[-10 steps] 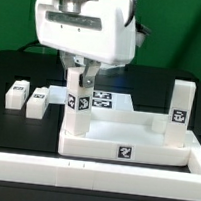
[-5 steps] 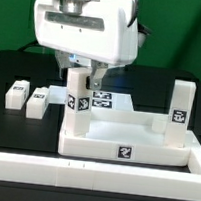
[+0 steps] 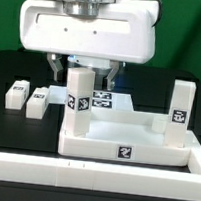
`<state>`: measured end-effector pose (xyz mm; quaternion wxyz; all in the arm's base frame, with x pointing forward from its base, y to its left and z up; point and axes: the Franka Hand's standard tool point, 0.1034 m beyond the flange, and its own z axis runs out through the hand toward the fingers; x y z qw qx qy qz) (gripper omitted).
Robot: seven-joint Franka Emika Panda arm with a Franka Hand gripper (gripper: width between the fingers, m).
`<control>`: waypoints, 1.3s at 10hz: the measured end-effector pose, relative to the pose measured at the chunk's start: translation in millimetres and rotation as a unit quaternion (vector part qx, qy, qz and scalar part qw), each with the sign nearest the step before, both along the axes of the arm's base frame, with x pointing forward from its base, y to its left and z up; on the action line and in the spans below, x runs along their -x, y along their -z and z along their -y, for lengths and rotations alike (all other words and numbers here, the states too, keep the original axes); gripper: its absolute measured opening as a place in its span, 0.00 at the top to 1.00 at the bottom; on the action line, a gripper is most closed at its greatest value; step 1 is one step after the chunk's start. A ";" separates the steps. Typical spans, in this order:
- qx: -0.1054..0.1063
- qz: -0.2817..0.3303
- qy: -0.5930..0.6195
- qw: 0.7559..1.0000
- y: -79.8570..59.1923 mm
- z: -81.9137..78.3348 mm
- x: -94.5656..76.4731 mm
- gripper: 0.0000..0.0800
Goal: Assemble desk
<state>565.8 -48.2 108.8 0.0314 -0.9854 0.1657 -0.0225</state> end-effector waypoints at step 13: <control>0.029 0.019 -0.405 0.914 2.8 0.4 1.6 0.34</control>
Offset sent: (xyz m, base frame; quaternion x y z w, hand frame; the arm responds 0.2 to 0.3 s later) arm 0.0011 -0.0013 0.0009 -0.0041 0.0041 -0.2108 0.9775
